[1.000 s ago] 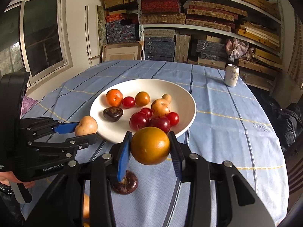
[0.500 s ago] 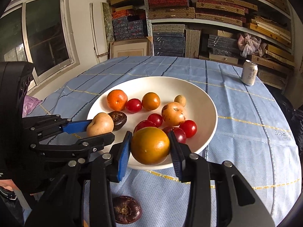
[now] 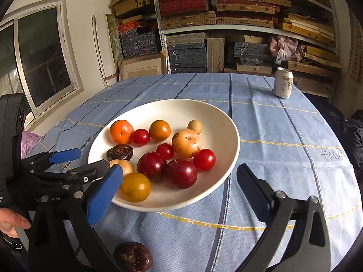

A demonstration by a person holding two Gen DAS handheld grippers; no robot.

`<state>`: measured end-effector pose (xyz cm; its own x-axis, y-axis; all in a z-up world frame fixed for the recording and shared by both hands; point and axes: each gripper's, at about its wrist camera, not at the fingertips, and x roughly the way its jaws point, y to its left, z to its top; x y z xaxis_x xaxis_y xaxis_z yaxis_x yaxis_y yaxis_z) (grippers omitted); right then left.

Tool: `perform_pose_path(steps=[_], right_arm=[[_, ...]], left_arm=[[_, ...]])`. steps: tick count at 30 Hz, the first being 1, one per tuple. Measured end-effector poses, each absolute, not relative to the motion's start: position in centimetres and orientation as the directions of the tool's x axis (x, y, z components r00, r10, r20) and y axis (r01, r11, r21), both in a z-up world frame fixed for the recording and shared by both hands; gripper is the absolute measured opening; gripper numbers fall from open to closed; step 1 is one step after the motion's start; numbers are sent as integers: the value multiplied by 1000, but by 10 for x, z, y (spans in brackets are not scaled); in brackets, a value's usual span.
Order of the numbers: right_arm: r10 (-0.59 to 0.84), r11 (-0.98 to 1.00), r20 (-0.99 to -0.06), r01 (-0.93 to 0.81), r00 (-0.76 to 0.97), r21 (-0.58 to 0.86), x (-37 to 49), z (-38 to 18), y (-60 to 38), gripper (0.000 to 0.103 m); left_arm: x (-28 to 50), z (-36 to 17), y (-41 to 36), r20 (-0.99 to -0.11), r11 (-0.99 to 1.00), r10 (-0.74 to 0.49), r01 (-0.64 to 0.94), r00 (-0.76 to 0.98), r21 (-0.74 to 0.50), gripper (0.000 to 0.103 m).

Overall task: Organize fruits
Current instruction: 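Carry both fruits over the plate and open both grippers, then close the left gripper on a pale grapefruit while the right gripper grasps a dark brown fruit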

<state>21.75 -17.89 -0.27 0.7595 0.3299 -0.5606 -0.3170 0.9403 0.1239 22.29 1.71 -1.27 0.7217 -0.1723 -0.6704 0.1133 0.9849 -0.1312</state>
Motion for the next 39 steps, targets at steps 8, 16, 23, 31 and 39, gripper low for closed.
perform_pose_path(steps=[8,16,23,31,39], right_arm=[[328,939,-549,-329,769,100,209,3,-178,99],[331,933,-583,-349,742,86,188,-3,-182,99],[272,937,-645,-351,714,7,158,-24,-185,99],[328,916,-708,-393,625,77,149,-41,-186,99],[359,900,-751,-420,554,121,159,-52,-177,99]], left_arm=[[217,-12,1,-670,987,-147,152,728,-51,100],[200,-18,0,-696,984,-158,172,701,-50,100],[161,-28,4,-715,988,-93,155,693,22,100],[105,-20,7,-720,976,-171,216,672,-30,100],[85,-33,-14,-750,948,-244,313,615,-51,100]])
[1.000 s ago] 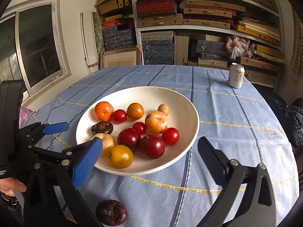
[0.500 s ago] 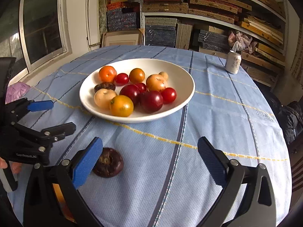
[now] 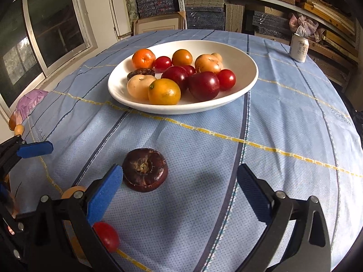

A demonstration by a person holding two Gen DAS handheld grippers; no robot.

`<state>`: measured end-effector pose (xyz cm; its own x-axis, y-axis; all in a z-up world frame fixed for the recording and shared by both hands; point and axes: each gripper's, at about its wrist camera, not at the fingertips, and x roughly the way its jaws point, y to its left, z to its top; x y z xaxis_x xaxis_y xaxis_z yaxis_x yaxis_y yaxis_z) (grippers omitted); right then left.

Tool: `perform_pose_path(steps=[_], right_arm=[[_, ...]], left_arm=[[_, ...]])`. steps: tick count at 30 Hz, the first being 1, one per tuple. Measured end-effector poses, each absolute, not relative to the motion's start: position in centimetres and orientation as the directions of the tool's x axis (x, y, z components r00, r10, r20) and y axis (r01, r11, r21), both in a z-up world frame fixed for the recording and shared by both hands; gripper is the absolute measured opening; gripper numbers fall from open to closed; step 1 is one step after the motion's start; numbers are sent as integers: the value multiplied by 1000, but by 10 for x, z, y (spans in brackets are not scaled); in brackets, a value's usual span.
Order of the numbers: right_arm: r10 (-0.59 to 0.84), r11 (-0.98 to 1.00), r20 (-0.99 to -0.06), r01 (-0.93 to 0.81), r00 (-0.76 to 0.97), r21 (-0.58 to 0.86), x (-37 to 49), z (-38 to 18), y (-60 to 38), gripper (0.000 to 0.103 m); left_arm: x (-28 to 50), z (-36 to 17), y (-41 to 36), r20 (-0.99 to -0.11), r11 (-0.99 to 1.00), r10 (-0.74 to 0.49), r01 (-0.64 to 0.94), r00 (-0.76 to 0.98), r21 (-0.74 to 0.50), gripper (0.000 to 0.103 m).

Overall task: Organize fruits
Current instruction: 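Close the left gripper on a pale grapefruit while the right gripper grasps a dark brown fruit, then carry the grapefruit and dark brown fruit over the plate and open both grippers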

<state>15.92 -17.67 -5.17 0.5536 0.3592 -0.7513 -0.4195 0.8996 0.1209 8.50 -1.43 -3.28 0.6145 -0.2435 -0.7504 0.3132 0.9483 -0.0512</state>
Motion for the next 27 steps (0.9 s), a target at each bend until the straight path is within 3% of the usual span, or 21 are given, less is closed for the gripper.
perform_pose_path(steps=[5,7,9,10,11,12,13,27], right_arm=[[360,886,-771,-452,525,105,163,-55,-165,99],[342,883,-789,-463,510,83,165,-58,-158,99],[333,881,-786,-468,520,64,164,-57,-154,99],[333,882,-778,-468,534,56,163,-55,-154,93],[331,882,-767,-469,550,45,161,-53,-154,82],[343,875,-759,-482,553,44,159,-51,-152,54],[339,875,-757,-482,559,36,158,-50,-152,44],[305,921,-696,-387,650,43,153,-30,-180,44]], left_arm=[[83,-44,-27,-768,941,-228,337,598,-16,99],[84,-47,-30,-775,936,-227,352,590,-6,92],[85,-50,-30,-779,929,-254,370,574,-30,75],[85,-51,-31,-779,924,-267,379,567,-41,68],[85,-51,-32,-781,922,-273,384,561,-47,52],[85,-53,-34,-783,921,-269,386,560,-41,47],[85,-53,-35,-781,921,-260,388,568,-25,47],[119,-31,-21,-738,960,-157,277,656,43,47]])
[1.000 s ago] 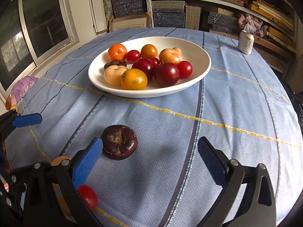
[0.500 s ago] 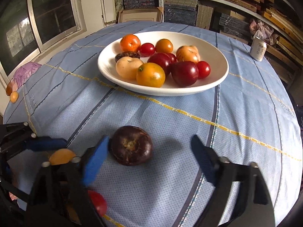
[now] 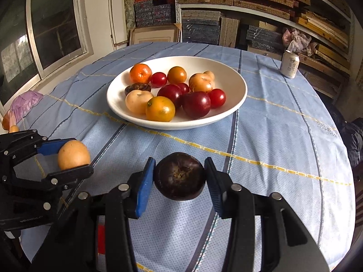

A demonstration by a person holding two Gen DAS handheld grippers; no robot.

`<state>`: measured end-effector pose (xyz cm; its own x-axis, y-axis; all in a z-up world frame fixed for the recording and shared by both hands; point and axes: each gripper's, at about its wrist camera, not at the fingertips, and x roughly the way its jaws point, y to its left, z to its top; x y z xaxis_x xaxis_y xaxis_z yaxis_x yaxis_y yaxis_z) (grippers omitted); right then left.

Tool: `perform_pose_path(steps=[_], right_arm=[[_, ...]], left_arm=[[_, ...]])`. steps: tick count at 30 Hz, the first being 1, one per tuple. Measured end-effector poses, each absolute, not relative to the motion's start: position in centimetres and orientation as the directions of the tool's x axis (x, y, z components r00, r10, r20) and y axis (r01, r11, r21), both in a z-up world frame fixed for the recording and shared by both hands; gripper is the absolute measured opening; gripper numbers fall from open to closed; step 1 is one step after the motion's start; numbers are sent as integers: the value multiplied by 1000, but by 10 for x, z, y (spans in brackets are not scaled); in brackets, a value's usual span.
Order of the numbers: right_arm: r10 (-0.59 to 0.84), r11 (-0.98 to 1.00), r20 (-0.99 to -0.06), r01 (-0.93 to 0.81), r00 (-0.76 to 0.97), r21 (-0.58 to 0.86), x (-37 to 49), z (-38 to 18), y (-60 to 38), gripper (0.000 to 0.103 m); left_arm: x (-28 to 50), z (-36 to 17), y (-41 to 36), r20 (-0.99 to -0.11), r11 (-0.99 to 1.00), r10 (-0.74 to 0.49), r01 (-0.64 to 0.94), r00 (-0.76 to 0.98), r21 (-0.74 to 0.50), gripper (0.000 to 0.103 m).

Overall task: Organize fruits
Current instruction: 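Carry the grapefruit and dark brown fruit over the plate and open both grippers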

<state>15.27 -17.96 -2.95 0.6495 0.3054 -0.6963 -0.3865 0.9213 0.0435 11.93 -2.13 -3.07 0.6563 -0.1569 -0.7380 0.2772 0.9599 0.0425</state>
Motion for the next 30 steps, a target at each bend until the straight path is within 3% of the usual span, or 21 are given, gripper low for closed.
perform_pose_path(steps=[16,30], right_arm=[[310,919,-637,-395,706,9,202,14,-172,44],[363,919,-646,-373,672,128,343,22,-164,44]], left_arm=[[211,2,0,-718,978,-129,209,684,23,47],[333,10,5,-716,987,-116,160,688,-6,47]])
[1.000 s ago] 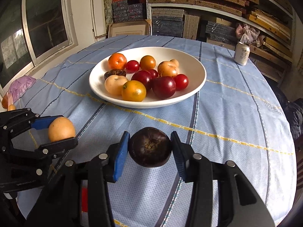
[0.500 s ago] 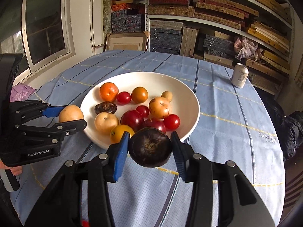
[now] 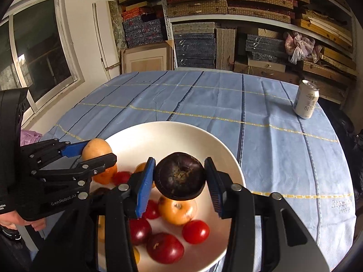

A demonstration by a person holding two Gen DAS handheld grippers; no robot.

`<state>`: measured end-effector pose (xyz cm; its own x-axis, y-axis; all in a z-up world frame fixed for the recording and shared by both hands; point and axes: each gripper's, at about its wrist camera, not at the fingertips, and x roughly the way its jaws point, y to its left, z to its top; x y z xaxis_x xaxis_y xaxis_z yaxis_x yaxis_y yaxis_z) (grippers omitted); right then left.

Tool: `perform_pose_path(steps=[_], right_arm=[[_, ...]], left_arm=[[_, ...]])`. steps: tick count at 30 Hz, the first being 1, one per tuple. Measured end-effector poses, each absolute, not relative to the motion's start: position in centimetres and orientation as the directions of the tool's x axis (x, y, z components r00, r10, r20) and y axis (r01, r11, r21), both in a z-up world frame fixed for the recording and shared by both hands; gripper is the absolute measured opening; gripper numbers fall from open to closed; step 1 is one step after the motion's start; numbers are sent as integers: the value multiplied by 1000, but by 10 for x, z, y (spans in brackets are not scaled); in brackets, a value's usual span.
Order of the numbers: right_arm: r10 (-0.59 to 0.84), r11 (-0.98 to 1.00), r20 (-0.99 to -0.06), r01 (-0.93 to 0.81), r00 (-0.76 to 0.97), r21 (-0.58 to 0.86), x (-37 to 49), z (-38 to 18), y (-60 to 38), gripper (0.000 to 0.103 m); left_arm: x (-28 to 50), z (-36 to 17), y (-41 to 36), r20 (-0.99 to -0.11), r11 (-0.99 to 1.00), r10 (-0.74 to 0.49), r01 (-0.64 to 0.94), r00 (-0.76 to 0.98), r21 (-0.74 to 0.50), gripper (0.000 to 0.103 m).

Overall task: Organize fruits
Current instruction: 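Carry the grapefruit and dark brown fruit over the plate and open both grippers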

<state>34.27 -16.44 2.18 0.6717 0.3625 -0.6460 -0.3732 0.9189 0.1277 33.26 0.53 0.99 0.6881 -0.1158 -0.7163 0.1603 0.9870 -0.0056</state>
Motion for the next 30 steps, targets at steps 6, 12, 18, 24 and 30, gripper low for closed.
perform_pose_path(steps=[6,12,18,24,30], right_arm=[[362,918,-675,-370,643,140,390,2,-153,44],[352,916,-693,-384,629,116,406,-14,-146,44],[359,914,-658,-392,662,104,400,-7,-150,59],[372,916,-613,-380,697,124,391,11,-163,80],[379,910,-593,-403,711,99,377,24,-161,82]], left_arm=[[368,7,9,-711,992,-77,124,699,14,47],[376,1,12,-728,993,-73,115,682,8,47],[375,-2,2,-725,990,-78,142,684,27,55],[374,7,18,-700,994,-102,99,707,-45,89],[367,13,10,-682,994,-75,107,727,4,95]])
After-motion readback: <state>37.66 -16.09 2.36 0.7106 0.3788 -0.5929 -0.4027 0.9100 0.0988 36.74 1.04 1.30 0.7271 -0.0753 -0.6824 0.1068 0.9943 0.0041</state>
